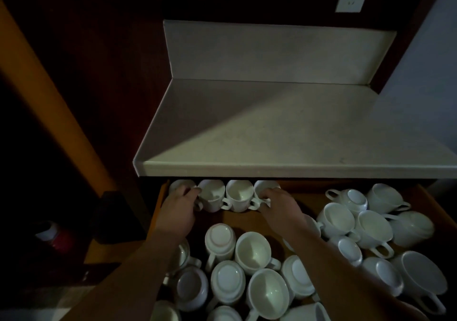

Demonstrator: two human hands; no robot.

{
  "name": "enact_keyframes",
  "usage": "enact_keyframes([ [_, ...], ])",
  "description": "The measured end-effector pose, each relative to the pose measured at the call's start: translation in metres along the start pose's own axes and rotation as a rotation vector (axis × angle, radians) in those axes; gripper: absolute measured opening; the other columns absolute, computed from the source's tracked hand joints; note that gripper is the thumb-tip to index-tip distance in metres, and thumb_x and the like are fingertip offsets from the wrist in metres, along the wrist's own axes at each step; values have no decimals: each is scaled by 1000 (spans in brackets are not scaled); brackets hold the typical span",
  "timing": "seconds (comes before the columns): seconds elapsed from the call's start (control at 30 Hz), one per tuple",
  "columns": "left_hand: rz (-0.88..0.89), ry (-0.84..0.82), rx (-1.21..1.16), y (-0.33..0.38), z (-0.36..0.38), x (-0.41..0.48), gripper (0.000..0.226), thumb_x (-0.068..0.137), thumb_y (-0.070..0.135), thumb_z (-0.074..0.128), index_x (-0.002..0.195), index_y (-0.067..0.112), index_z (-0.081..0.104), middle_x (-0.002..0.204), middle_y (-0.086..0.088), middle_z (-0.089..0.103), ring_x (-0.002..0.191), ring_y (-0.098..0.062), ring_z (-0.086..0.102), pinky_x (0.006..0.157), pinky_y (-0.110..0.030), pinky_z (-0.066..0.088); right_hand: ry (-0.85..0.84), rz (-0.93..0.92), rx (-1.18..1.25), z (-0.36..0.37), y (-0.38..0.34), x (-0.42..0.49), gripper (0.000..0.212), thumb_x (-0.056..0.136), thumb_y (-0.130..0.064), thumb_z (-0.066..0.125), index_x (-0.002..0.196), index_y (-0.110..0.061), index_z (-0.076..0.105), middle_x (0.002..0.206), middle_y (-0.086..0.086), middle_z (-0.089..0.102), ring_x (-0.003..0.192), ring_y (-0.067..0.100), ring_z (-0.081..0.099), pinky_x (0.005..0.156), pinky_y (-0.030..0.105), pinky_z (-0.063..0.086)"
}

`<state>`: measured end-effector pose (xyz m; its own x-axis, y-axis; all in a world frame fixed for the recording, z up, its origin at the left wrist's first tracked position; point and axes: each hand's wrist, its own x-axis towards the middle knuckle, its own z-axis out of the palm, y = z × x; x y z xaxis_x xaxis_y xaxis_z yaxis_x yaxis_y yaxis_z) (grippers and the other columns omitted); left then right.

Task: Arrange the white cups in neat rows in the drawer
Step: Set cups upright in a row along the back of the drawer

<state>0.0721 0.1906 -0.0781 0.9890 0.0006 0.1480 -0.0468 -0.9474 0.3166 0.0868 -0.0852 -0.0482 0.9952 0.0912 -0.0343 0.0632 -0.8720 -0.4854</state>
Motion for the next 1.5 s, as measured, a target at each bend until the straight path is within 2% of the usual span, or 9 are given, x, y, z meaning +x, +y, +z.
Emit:
enact_keyframes([
  [0.17,-19,-55,-27,1,-1,5,60,90,1,60,144,26,54,142,-4,52,128,-29,52,101,-38,46,10,34,0,-6,-1,-10,33,99,-22,60,131,-24,65,128,-2,64,120,15,56,99,30,49],
  [0.33,30,-7,-5,7,4,8,48,86,12,68,133,22,63,125,-9,57,114,-36,58,91,-44,51,9,56,-6,-28,13,-17,30,98,-20,58,127,-23,66,127,-1,61,116,14,55,93,29,48],
  [0.43,70,23,-28,37,1,8,43,83,13,67,125,21,65,120,-7,57,104,-33,59,87,-44,52,38,61,-75,-56,31,-21,23,99,-21,57,118,-21,70,120,1,66,109,19,60,86,30,46],
  [0.57,242,-34,-160,103,5,9,27,85,17,64,112,18,69,114,-4,59,100,-28,61,80,-41,53,51,160,-92,-95,81,-25,33,95,-21,62,127,-21,68,131,2,65,121,22,60,99,33,47],
  [0.8,489,-408,-83,220,38,1,30,86,42,63,114,31,63,118,4,52,110,-21,56,89,-39,52,-339,156,-326,-115,154,-26,79,89,-55,67,155,-25,37,156,9,38,141,30,45,107,44,48],
  [1.03,345,-379,102,277,49,-13,55,88,41,60,141,26,50,141,-7,49,129,-29,47,89,-37,42,-315,-44,-383,-110,173,-23,75,84,-51,72,143,-14,41,149,11,39,135,36,47,99,47,48],
  [1.17,280,-481,285,293,45,-20,48,89,38,65,131,16,54,135,-8,51,126,-32,47,76,-35,29,-323,-35,-346,-115,178,-22,75,85,-49,71,144,-12,43,149,11,41,136,38,46,100,44,48],
  [1.33,241,-496,206,290,59,-7,40,81,35,70,115,19,56,120,-12,58,105,-30,59,68,-38,45,-247,16,-309,-121,182,-17,80,85,-53,67,146,-10,39,148,14,42,135,41,44,94,43,49],
  [1.5,260,-520,118,292,70,23,73,76,33,80,141,26,48,139,-2,42,122,-30,52,93,-46,51,-196,69,-290,-122,186,-9,78,85,-57,64,143,-9,42,140,15,50,129,36,51,87,39,49],
])
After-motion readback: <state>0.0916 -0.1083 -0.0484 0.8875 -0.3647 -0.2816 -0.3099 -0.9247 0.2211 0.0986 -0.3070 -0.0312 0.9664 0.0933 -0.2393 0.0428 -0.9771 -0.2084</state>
